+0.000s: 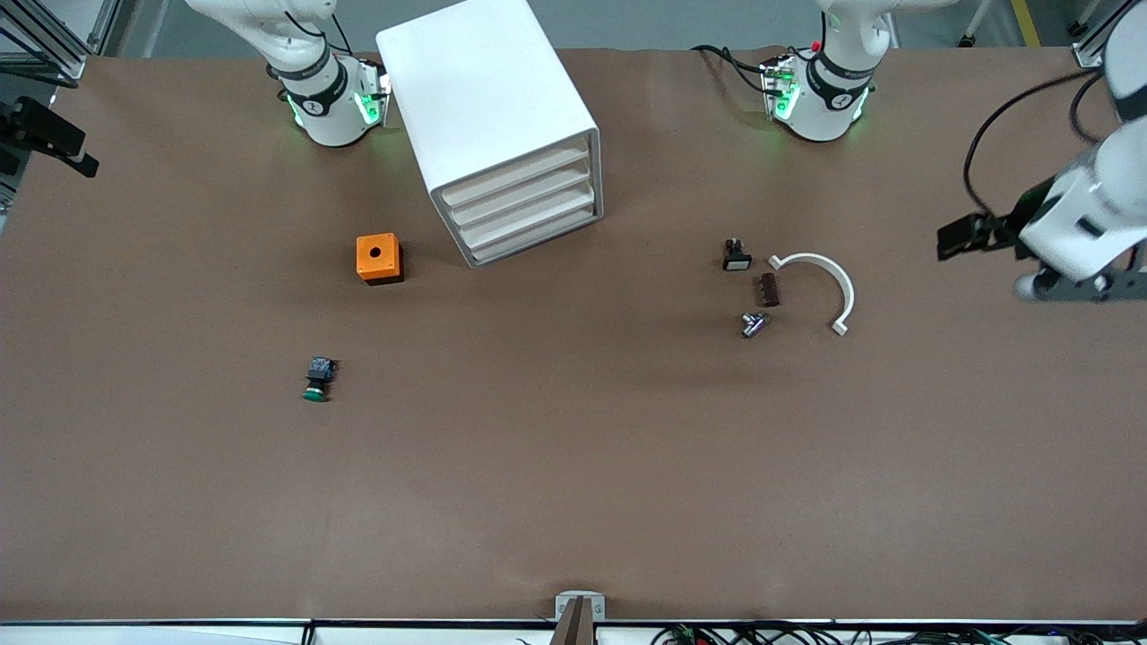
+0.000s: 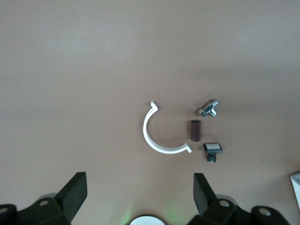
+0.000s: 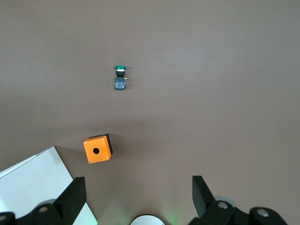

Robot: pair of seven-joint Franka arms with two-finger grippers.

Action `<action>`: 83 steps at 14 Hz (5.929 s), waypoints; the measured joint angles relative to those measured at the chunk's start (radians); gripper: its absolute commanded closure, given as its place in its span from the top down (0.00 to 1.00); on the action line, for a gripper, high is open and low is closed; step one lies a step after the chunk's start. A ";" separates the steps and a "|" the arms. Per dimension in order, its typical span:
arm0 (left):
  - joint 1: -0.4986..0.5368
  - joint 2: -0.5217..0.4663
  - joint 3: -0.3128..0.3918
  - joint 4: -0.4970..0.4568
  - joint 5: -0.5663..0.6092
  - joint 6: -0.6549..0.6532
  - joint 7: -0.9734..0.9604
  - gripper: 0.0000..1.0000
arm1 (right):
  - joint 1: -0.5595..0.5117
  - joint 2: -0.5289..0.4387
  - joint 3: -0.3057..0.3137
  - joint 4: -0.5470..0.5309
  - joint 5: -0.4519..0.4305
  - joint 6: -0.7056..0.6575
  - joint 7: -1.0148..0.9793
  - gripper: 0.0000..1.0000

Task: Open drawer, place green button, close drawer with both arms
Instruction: 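Reach the left gripper toward the bottom drawer front of the white cabinet, then grasp the drawer edge with the left gripper while the right gripper reaches the button, then pull the drawer open with the left gripper while the right gripper grasps the button, then carry the green button over the drawer with the right gripper while the left gripper withdraws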

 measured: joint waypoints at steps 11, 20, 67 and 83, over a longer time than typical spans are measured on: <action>-0.208 0.407 -0.016 0.109 -0.084 0.099 -0.862 1.00 | -0.012 0.005 -0.011 0.004 0.000 0.001 0.003 1.00; -0.425 0.577 -0.019 0.166 -0.276 0.101 -1.590 1.00 | -0.029 0.248 -0.013 0.061 -0.001 0.042 0.002 1.00; -0.499 0.789 0.022 0.178 -0.954 0.111 -2.110 0.58 | 0.184 0.685 0.007 -0.423 0.004 1.142 0.440 0.00; -0.308 0.718 0.074 0.308 -0.556 0.101 -1.940 1.00 | 0.544 0.349 0.040 -0.334 0.077 0.661 1.135 0.00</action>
